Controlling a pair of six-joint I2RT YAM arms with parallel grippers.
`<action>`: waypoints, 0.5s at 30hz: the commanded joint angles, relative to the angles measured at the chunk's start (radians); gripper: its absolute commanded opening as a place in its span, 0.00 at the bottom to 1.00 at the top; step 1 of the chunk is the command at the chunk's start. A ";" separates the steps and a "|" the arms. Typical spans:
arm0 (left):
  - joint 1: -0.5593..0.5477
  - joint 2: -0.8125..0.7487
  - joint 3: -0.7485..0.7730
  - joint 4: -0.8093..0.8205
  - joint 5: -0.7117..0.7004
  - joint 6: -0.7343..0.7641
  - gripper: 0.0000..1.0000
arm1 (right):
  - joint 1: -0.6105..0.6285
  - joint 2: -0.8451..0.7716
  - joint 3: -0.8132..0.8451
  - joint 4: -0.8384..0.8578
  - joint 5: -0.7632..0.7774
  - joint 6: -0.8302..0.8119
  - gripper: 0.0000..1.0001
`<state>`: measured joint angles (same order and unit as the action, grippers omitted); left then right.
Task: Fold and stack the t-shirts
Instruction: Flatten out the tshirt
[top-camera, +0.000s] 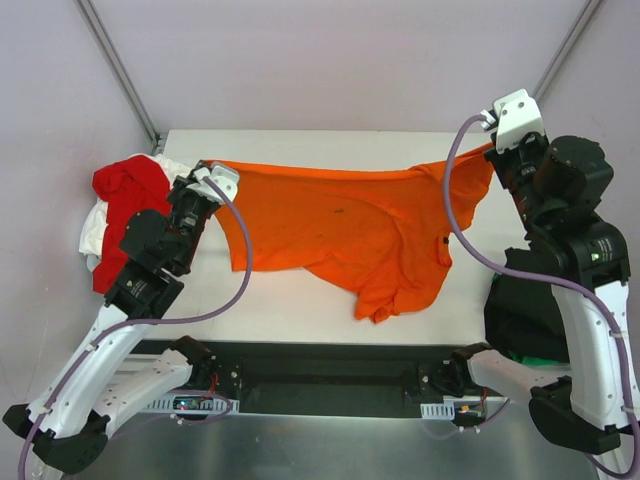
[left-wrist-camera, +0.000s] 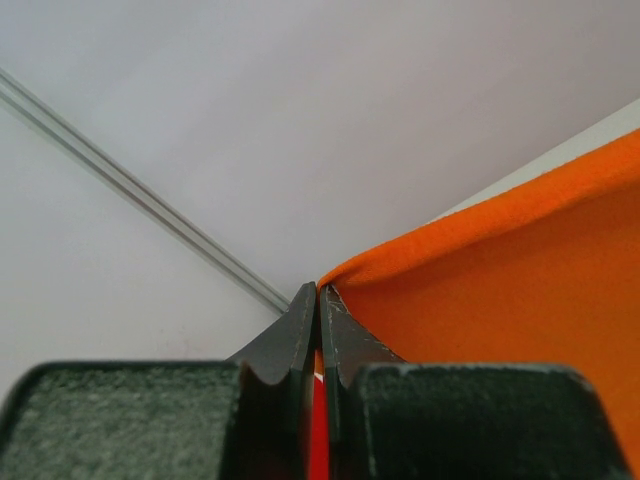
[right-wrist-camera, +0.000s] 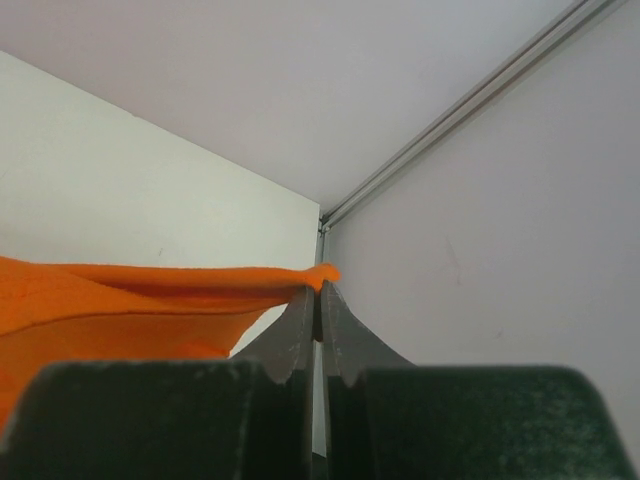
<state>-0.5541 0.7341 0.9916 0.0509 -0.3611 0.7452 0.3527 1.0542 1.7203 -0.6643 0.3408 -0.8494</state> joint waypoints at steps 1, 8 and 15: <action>0.016 0.024 0.004 0.122 -0.036 0.016 0.00 | -0.009 0.029 0.039 0.097 0.047 -0.011 0.01; 0.017 0.076 -0.041 0.207 -0.047 0.022 0.00 | -0.009 0.090 0.015 0.106 0.064 -0.020 0.01; 0.019 0.142 -0.042 0.274 -0.088 0.046 0.00 | -0.009 0.168 0.033 0.138 0.083 -0.039 0.01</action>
<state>-0.5480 0.8532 0.9390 0.2047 -0.3939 0.7593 0.3515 1.1866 1.7214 -0.6167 0.3828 -0.8696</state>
